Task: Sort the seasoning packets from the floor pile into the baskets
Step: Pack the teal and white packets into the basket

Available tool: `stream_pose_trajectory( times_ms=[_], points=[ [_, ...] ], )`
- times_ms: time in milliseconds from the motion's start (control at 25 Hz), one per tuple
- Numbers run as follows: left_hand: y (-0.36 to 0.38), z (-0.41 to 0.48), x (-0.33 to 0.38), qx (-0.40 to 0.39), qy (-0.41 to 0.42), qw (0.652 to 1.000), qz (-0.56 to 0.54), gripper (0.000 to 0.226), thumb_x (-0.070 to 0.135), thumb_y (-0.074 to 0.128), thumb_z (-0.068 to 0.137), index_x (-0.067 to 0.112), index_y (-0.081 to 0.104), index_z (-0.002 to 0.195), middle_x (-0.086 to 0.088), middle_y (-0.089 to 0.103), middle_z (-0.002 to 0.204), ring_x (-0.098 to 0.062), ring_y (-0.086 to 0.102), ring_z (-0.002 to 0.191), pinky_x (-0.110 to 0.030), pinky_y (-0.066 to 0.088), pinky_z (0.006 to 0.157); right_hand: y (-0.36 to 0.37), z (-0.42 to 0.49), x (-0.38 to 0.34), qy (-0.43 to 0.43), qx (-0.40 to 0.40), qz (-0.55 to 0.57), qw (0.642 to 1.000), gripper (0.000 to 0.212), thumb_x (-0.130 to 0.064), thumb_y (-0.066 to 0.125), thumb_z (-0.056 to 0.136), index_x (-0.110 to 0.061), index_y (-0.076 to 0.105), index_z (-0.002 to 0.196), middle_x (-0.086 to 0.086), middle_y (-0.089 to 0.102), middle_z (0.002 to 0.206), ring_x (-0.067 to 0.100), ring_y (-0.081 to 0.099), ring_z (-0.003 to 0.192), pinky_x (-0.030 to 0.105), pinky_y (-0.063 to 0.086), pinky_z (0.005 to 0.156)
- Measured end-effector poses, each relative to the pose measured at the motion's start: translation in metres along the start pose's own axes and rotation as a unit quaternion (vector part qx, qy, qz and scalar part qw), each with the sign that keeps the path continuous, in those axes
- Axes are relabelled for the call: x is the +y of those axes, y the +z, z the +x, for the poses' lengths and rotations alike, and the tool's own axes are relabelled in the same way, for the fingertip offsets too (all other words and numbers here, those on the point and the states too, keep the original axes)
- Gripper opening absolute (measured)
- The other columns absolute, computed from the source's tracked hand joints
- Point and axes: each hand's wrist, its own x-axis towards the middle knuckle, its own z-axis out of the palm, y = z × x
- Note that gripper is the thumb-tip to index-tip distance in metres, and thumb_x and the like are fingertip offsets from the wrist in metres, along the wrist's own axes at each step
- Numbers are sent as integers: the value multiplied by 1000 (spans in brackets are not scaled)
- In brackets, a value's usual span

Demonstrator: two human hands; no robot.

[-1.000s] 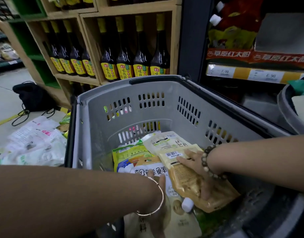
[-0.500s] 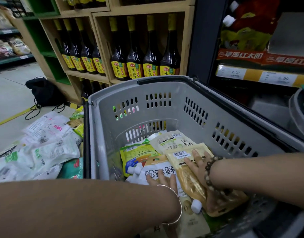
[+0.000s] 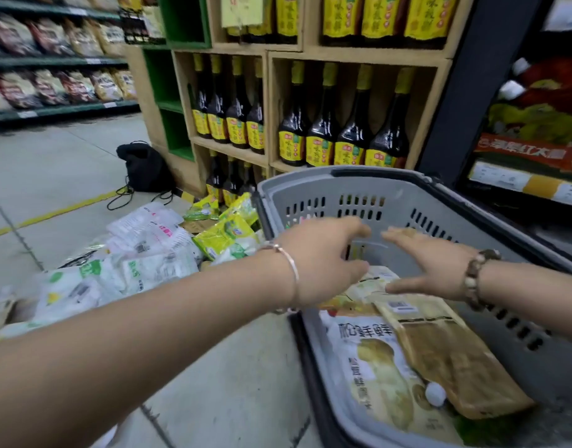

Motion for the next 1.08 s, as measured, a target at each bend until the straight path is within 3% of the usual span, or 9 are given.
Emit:
stream_pose_trajectory(
  times_ms=[80,160,240,400,520,840,1080],
  points=[
    [-26,-33,-29,83,-21,996,1,45,36,56,87,30,47,130,4,57,127,-17,54,113,-29,45,92,-25,8,-31,-8,69,45,997,92,-68,53,75,-30,11,148,-4,18,155,15,29,138,30,30,106],
    [-47,-66,-62,104,-60,993,21,45,37,56,86,31,47,130,5,56,127,-16,53,113,-25,41,86,-50,20,-71,-25,124,90,988,83,-57,57,79,-26,21,146,0,29,151,18,34,135,31,32,104],
    [-65,-99,-95,99,-98,990,40,47,38,55,86,32,44,132,6,53,130,-15,50,116,-22,38,84,-70,30,-118,-47,130,102,985,79,-53,59,79,-24,26,145,1,34,148,20,37,132,32,33,102],
    [-95,-171,-168,101,-155,981,59,49,43,52,86,32,41,133,6,48,133,-15,49,119,-30,42,94,-85,53,-227,-101,67,30,992,80,-57,57,81,-26,23,146,0,32,149,19,37,132,31,34,102],
    [-102,-220,-221,100,-209,967,105,49,46,46,89,33,36,135,5,44,134,-19,48,119,-31,42,88,-74,74,-306,-132,35,-4,991,78,-57,56,81,-27,24,145,0,35,146,19,39,131,34,38,102],
    [-54,-324,-336,32,-327,937,119,46,40,45,90,25,38,133,-1,45,131,-25,47,117,-35,43,88,16,132,-465,-250,-81,-61,963,71,-56,50,84,-27,25,144,0,32,146,22,40,129,35,40,99],
    [-4,-413,-385,5,-483,868,121,41,34,45,90,25,43,129,0,46,130,-25,51,113,-34,42,83,116,146,-561,-364,-162,-61,915,68,-50,52,86,-22,28,143,5,37,143,26,42,126,38,41,97]
  ],
)
